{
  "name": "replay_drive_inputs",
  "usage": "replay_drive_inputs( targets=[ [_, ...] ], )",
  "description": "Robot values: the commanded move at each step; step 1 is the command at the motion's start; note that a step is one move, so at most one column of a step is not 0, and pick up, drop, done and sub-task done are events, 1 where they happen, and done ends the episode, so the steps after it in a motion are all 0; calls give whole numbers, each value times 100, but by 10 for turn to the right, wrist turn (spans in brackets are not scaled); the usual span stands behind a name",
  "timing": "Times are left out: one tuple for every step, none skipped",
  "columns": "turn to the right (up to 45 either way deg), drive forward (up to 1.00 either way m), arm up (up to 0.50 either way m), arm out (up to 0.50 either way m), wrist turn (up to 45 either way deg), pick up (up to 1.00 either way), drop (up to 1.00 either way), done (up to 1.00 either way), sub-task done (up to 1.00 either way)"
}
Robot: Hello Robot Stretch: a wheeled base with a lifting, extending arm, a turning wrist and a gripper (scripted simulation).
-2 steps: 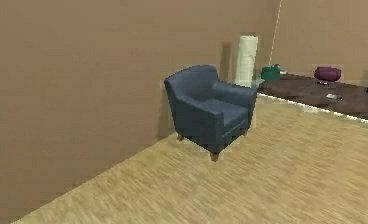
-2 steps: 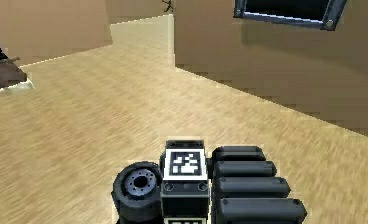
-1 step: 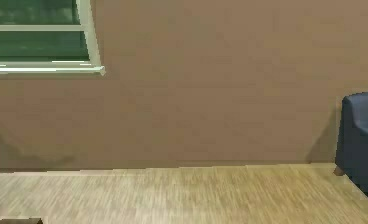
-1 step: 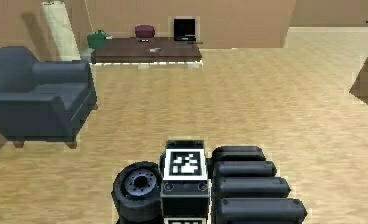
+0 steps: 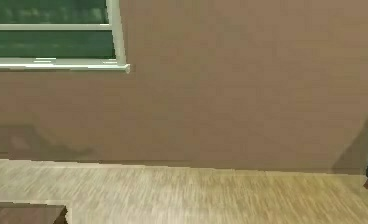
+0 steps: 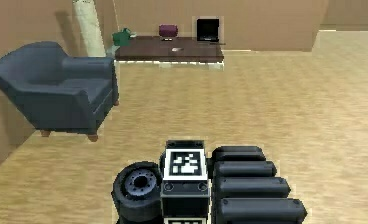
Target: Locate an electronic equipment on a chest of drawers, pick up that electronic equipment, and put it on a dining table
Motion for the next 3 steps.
replay_drive_inputs(
  targets=[
    [450, 0, 0, 0, 0, 0, 0, 0, 0],
    [450, 0, 0, 0, 0, 0, 0, 0, 0],
    [30, 0, 0, 0, 0, 0, 0, 0, 0]
  ],
)
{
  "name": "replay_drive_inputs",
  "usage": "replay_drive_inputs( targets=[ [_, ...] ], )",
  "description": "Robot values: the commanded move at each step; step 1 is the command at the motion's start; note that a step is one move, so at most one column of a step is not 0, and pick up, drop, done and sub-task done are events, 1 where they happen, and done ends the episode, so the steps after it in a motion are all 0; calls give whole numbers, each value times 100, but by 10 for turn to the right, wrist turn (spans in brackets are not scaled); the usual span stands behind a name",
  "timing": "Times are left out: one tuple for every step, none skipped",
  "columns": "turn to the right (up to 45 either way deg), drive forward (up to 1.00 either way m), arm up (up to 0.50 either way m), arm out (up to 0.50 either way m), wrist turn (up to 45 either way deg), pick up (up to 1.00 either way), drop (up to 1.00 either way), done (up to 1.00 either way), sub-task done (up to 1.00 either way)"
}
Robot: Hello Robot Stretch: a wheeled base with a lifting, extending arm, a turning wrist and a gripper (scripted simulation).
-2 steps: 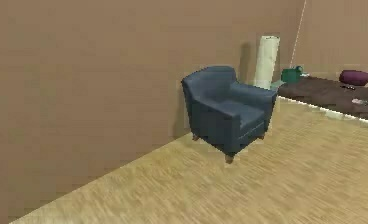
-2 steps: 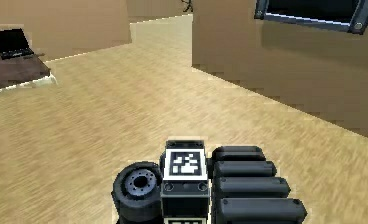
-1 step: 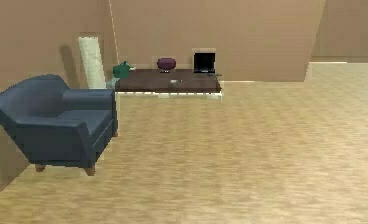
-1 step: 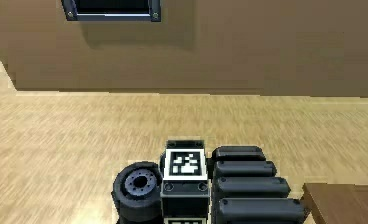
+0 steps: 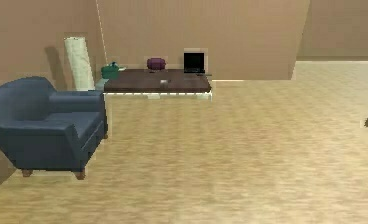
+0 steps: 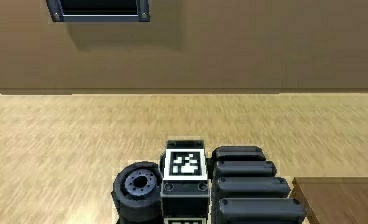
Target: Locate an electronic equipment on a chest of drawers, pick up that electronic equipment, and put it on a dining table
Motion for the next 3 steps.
replay_drive_inputs(
  targets=[
    [-450, 0, 0, 0, 0, 0, 0, 0, 0],
    [-450, 0, 0, 0, 0, 0, 0, 0, 0],
    [-120, 0, 0, 0, 0, 0, 0, 0, 0]
  ],
)
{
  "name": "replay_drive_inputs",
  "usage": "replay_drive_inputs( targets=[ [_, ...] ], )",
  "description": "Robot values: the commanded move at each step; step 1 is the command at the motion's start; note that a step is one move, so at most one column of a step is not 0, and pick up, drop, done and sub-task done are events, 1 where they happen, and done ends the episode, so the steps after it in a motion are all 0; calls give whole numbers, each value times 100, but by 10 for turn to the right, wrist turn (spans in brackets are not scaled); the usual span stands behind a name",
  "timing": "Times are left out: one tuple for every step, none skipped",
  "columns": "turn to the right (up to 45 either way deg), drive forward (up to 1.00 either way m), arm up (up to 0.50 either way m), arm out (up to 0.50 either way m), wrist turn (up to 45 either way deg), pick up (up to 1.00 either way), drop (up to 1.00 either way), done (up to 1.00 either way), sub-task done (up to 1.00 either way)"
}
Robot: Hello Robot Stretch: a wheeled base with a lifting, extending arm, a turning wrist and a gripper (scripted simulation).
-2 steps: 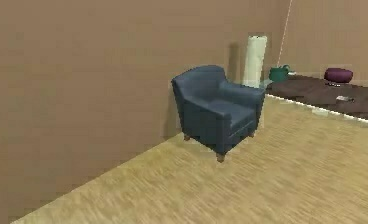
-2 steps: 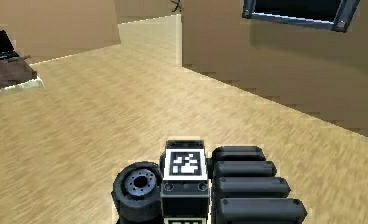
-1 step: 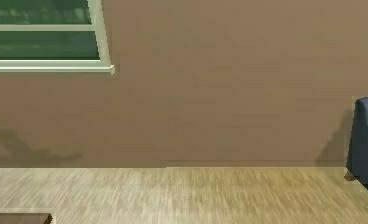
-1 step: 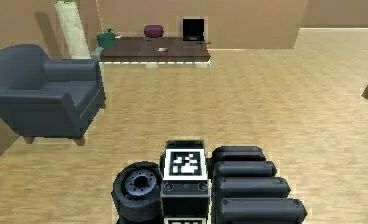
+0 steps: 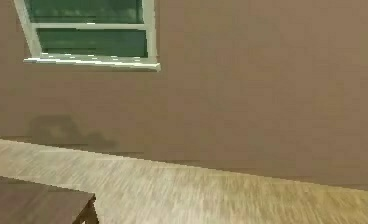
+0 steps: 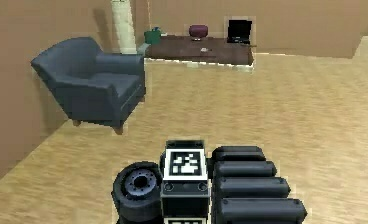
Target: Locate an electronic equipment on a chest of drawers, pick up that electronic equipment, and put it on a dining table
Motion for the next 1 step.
replay_drive_inputs(
  targets=[
    [450, 0, 0, 0, 0, 0, 0, 0, 0]
  ],
)
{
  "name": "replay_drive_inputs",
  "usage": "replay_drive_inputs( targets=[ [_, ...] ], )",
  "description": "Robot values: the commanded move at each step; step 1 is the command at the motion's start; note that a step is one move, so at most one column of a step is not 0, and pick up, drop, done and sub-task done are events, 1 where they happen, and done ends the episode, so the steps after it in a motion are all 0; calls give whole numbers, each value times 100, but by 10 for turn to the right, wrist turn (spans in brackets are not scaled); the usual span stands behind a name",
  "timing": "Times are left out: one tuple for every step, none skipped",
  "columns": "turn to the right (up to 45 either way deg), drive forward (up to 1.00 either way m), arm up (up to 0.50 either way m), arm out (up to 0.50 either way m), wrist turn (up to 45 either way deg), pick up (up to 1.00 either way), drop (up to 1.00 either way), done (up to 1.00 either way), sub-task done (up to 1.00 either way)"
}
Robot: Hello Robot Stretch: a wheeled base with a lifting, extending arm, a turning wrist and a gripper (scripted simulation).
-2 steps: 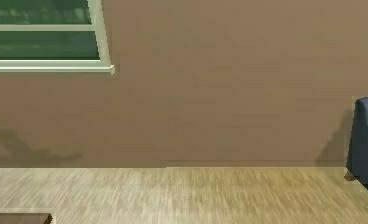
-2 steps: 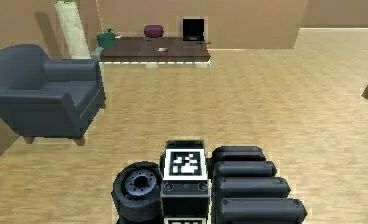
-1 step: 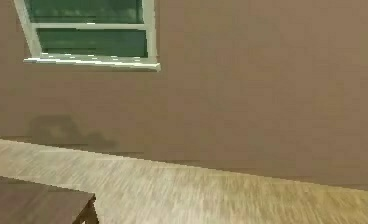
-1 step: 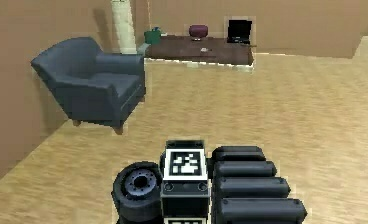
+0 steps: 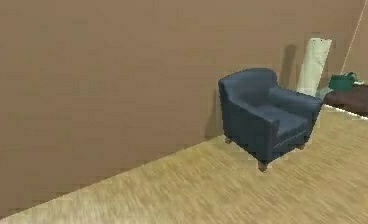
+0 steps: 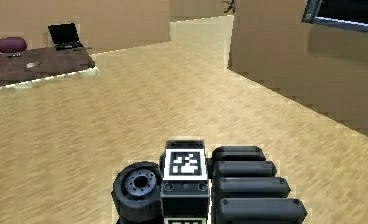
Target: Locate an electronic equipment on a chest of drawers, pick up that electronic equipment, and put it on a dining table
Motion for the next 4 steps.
replay_drive_inputs(
  targets=[
    [450, 0, 0, 0, 0, 0, 0, 0, 0],
    [270, 0, 0, 0, 0, 0, 0, 0, 0],
    [450, 0, 0, 0, 0, 0, 0, 0, 0],
    [450, 0, 0, 0, 0, 0, 0, 0, 0]
  ],
)
